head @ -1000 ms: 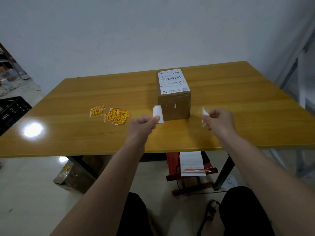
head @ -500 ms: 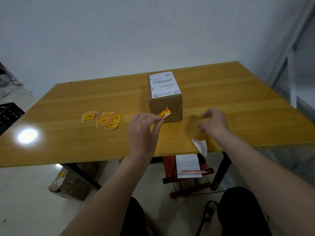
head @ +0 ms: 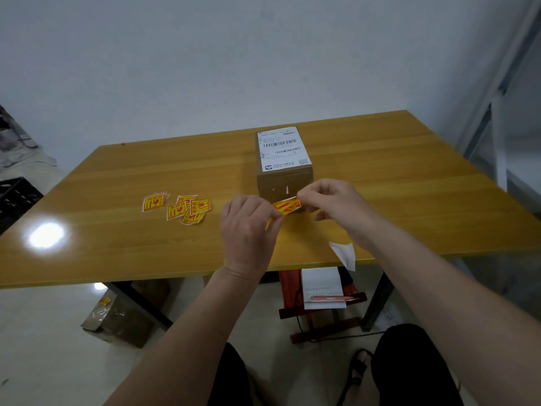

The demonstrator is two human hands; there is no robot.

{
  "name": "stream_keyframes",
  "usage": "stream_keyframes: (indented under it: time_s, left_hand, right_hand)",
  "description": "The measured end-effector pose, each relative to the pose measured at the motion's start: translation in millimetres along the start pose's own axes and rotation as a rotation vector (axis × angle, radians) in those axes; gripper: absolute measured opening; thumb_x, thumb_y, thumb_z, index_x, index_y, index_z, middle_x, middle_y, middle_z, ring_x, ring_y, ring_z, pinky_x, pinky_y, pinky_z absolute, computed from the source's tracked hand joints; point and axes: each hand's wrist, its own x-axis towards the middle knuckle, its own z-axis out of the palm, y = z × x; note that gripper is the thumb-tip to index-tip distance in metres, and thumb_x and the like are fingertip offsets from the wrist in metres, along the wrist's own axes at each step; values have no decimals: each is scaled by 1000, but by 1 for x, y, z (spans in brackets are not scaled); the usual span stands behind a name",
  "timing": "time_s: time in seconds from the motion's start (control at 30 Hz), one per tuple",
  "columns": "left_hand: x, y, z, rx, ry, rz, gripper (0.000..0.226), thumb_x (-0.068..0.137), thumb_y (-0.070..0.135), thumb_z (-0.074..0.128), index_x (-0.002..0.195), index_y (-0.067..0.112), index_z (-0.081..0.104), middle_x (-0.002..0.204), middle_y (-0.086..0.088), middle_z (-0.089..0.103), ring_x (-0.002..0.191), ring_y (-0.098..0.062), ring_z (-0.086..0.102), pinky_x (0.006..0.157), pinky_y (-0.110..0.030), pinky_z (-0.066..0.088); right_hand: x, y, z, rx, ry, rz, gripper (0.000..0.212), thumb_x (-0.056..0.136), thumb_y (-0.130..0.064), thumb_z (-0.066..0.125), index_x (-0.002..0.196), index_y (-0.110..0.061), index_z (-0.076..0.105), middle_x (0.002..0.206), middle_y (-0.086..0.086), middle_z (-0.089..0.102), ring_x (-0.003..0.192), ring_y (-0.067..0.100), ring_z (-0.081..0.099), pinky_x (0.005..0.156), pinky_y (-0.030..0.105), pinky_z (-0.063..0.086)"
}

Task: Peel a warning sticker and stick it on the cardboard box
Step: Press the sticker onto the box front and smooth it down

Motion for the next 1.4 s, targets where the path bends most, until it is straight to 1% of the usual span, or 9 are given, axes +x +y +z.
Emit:
stream_keyframes:
  time_s: [0.33, 0.5, 0.73, 0.8, 0.9, 1.03, 1.13, 1.3, 1.4]
  left_hand:
    - [-4, 3, -10, 64, -48, 92, 17, 67, 10, 75, 60, 15, 61, 64, -2, 62, 65, -24, 57, 70, -28, 33]
    - [-9, 3, -10, 55, -25, 141, 15, 69, 13, 75, 62, 14, 62, 64, -2, 62, 65, -23, 56, 71, -28, 33]
    - [-16, -4, -8, -41, -92, 339, 30, 72, 45, 72, 76, 16, 65, 77, -1, 64, 79, -16, 49, 73, -28, 36]
    - [-16, -4, -12, -97, -131, 239, 38, 73, 52, 67, 79, 15, 66, 79, -1, 65, 78, -17, 54, 72, -28, 39]
    - [4, -4, -22, -203, -110, -241, 25, 77, 42, 68, 83, 18, 69, 83, 2, 67, 81, -14, 56, 74, -30, 45]
    - [36, -12, -30, -561, -509, -639, 18, 78, 20, 73, 96, 16, 72, 92, 0, 72, 86, -10, 65, 81, -26, 51]
    - [42, -9, -33, -652, -712, -678, 20, 73, 14, 78, 93, 13, 73, 85, -2, 74, 79, -7, 67, 70, -18, 48]
    - [39, -5, -29, -552, -680, -673, 7, 74, 19, 77, 80, 18, 75, 74, 2, 71, 73, -11, 65, 66, -24, 49]
    - [37, -2, -25, -455, -596, -668, 5, 77, 21, 74, 73, 23, 72, 68, 7, 68, 69, -11, 64, 62, -27, 51]
  right_hand:
    - [13, -8, 16, -55, 41, 47, 17, 84, -16, 68, 69, -10, 65, 74, 4, 65, 68, 14, 57, 67, 29, 49]
    - [15, -8, 22, -28, 80, 12, 24, 86, -19, 67, 80, 5, 68, 68, 3, 64, 63, 10, 58, 62, 23, 47]
    - [11, -3, 21, -146, 193, -85, 15, 83, -15, 68, 74, -3, 68, 58, -7, 53, 54, 3, 45, 54, 19, 35]
    - [10, -4, 15, -162, 175, -101, 13, 83, -15, 69, 75, -5, 69, 61, -6, 54, 56, 4, 46, 55, 18, 35]
    - [9, -4, 13, -201, 72, -151, 9, 81, -14, 71, 75, -8, 71, 70, -3, 61, 66, 7, 51, 61, 19, 39]
    - [9, -1, 16, -209, -7, -233, 6, 78, -11, 73, 75, -6, 72, 78, 3, 64, 76, 13, 55, 73, 29, 44]
    - [9, -2, 16, -221, -47, -270, 9, 78, -11, 73, 70, -14, 71, 84, 9, 65, 79, 18, 56, 74, 33, 45]
    - [6, -2, 12, -229, -81, -264, 15, 76, -10, 75, 69, -23, 71, 87, 6, 66, 82, 18, 60, 76, 30, 49]
    - [4, 1, 12, -204, -68, -195, 21, 77, -8, 74, 95, -19, 75, 101, 8, 67, 92, 17, 60, 80, 25, 50]
